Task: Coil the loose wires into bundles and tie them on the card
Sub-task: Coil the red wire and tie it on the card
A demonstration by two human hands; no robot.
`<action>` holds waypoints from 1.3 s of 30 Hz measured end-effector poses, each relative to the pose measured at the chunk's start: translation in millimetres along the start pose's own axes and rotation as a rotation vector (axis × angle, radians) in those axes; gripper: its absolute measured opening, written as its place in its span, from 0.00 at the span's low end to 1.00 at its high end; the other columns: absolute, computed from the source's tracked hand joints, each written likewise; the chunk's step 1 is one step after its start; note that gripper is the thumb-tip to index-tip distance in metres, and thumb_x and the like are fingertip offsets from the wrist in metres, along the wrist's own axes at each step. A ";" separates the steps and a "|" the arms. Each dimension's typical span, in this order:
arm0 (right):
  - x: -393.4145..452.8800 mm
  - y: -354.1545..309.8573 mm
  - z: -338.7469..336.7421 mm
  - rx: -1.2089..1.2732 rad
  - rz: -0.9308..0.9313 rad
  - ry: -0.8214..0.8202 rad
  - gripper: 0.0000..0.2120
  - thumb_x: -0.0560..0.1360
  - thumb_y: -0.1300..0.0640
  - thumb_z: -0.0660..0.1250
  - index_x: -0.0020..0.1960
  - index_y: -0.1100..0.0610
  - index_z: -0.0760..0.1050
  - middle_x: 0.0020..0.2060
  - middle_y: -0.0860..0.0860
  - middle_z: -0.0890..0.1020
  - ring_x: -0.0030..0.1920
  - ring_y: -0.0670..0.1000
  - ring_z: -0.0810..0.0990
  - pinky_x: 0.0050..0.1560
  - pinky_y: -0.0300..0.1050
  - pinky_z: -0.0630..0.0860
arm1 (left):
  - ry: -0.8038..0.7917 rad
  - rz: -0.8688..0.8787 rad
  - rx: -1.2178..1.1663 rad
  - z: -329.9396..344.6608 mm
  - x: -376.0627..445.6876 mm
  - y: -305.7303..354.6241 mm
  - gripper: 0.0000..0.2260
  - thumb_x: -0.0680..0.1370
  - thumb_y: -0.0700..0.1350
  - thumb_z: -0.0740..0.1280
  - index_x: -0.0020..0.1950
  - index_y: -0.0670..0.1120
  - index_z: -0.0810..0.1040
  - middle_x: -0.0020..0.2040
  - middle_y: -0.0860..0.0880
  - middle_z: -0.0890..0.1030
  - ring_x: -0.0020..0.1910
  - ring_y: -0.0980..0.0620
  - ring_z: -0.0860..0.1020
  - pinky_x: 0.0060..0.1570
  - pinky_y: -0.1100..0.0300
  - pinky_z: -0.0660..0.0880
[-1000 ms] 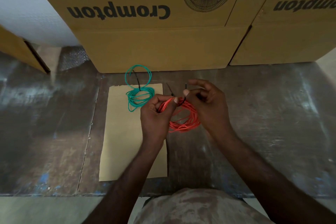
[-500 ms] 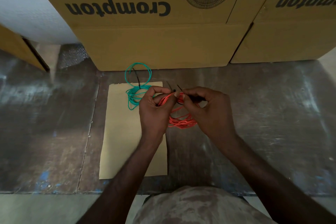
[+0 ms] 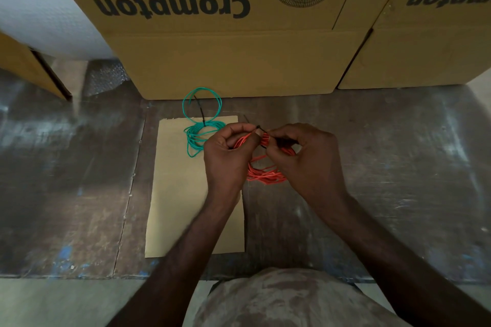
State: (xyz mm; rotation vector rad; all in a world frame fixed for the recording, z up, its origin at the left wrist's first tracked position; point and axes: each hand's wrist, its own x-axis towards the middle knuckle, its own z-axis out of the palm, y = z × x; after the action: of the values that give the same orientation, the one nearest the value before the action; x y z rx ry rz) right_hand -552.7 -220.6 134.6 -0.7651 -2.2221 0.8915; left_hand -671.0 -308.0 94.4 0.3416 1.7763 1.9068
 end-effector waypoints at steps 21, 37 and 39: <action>-1.4 0.5 -0.3 -0.151 -0.096 0.036 0.05 0.74 0.63 0.74 0.49 0.58 0.86 0.39 0.51 0.85 0.41 0.53 0.81 0.43 0.54 0.79 | -0.002 0.037 0.047 1.2 -1.3 3.8 0.05 0.76 0.36 0.78 0.50 0.42 0.87 0.43 0.46 0.89 0.45 0.45 0.88 0.50 0.56 0.84; 4.1 0.4 3.9 -0.033 0.013 0.015 0.08 0.77 0.61 0.74 0.56 0.55 0.87 0.44 0.48 0.88 0.45 0.46 0.85 0.50 0.47 0.82 | -0.103 0.108 0.084 2.2 -3.1 8.1 0.05 0.77 0.32 0.75 0.52 0.38 0.86 0.40 0.49 0.88 0.39 0.56 0.86 0.42 0.65 0.81; 13.1 1.3 -0.1 0.111 0.199 -0.037 0.13 0.77 0.58 0.76 0.61 0.52 0.85 0.43 0.46 0.88 0.45 0.44 0.86 0.51 0.44 0.83 | -0.124 0.115 0.087 0.6 -1.5 8.4 0.05 0.77 0.34 0.76 0.53 0.37 0.85 0.42 0.46 0.89 0.40 0.53 0.87 0.43 0.63 0.82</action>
State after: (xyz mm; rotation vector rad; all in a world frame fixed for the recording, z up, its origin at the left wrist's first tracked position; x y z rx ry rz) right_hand -560.6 -210.7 138.0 -0.9357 -2.1343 1.1239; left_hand -671.0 -308.4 102.9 0.5918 1.7954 1.8455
